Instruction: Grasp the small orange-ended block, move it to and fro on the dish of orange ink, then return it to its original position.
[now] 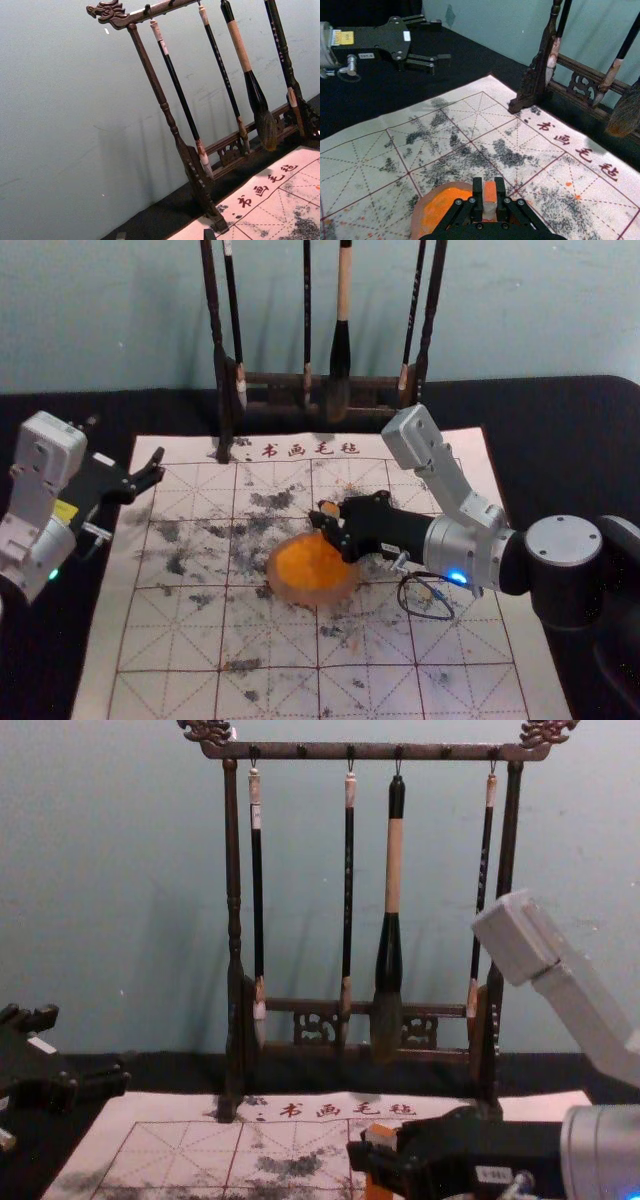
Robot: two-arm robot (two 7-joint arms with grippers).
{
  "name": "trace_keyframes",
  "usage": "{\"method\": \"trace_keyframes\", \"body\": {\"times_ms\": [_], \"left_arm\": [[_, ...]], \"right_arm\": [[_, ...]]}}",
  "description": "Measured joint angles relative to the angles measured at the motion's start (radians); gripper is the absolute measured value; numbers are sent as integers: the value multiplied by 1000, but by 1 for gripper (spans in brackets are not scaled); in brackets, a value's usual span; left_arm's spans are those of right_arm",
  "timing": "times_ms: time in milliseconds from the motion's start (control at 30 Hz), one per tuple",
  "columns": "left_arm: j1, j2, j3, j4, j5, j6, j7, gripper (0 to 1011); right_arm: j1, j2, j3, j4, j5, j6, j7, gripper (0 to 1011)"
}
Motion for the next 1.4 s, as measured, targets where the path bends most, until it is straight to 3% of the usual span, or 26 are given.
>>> {"method": "trace_keyframes", "body": {"times_ms": [367,700,1000,1400], "left_arm": [[0,0,0,0,0,0,0,1001],[0,0,0,0,0,0,0,1001],[0,0,0,0,0,0,0,1001],[0,0,0,0,0,0,0,1001]], "right_arm": [[-36,34,-5,-45,10,3,15,111],[-53,40,-18,-69,18,7,25,111],[-42,26,-43,-66,17,7,32,111],[5,-24,-63,-4,-10,-11,17,111]]}}
